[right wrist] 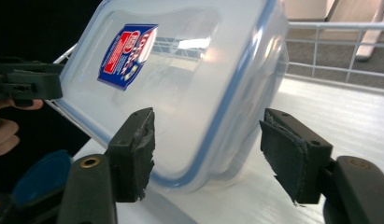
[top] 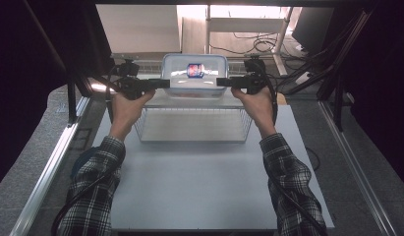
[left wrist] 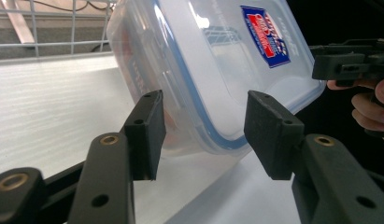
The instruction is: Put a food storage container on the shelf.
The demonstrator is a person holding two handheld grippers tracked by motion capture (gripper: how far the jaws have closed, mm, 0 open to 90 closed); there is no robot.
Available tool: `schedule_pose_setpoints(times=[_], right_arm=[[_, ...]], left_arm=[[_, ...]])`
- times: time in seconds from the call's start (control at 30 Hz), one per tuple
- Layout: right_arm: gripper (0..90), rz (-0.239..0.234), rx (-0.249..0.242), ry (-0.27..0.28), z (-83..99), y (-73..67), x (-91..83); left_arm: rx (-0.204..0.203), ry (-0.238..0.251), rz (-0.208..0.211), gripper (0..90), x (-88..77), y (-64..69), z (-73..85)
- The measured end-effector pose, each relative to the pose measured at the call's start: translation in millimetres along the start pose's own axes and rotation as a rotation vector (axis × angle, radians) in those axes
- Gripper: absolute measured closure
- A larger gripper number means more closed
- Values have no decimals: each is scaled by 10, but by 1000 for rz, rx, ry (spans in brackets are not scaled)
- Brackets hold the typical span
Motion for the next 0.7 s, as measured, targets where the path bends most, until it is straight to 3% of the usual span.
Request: schedule_pose_setpoints(times=[0.1,0.23,0.3,0.6,0.7], right_arm=[[382,12,-6,9,-3,-34,26],[444,-13,29,4,-2,-32,17],[444,-11,19,2,6,-61,16],[534,99,-63,42,-43,-139,-9],[526,104,-65,36,-57,-143,-2]], left_arm=[[-6,12,-13,467,-5,-7,-5],[7,25,-48,489,-49,-32,-10],[5,25,-50,504,-60,-44,-10],[6,41,-57,490,-44,-22,-46],[7,32,-62,486,-42,-13,-51]])
Point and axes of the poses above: each handheld gripper's, and its own axes: x roughly forward along the jaws, z roughly out of its underside, y roughly to its right, the point moved 5 cm from there along x, roughly forward along the jaws
